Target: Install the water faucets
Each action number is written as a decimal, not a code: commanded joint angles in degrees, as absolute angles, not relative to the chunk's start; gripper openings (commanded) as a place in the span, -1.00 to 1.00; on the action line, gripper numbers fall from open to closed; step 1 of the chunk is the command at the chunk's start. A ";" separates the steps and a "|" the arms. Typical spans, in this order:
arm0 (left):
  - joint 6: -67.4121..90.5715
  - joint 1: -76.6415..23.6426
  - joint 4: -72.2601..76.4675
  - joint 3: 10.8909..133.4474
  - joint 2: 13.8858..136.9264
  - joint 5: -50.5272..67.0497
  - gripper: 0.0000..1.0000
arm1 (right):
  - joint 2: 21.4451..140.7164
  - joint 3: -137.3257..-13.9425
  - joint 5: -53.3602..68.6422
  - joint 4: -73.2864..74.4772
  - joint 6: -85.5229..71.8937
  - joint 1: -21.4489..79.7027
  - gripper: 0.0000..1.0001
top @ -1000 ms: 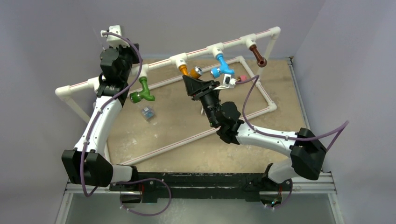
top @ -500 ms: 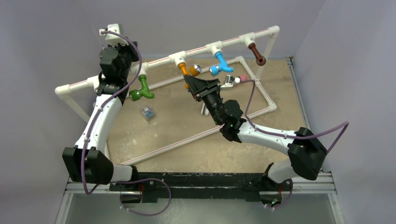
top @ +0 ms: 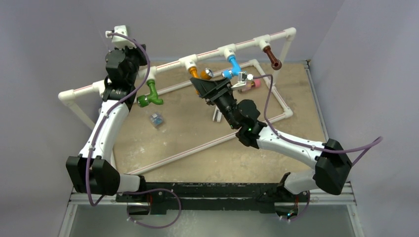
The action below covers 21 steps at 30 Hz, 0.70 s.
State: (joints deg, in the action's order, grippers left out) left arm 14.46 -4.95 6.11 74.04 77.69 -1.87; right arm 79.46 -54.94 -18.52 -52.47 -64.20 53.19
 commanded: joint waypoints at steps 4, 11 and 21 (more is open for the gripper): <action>15.29 -5.02 -8.45 68.99 82.18 -1.01 -1.00 | 78.58 -67.42 -19.76 -46.89 -46.87 53.19 0.42; 15.29 -5.01 -8.34 69.08 82.18 -0.88 -1.00 | 79.87 -70.40 -25.43 -43.88 -36.59 53.24 0.42; 15.38 -4.88 -8.44 69.08 82.35 -0.69 -1.00 | 81.02 -71.56 -26.25 -43.35 -33.55 53.19 0.28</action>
State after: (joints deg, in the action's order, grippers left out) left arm 14.46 -4.95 5.52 74.15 77.82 -1.63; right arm 81.36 -67.92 -25.34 -39.27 -36.62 53.12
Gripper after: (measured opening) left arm 0.002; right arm 0.652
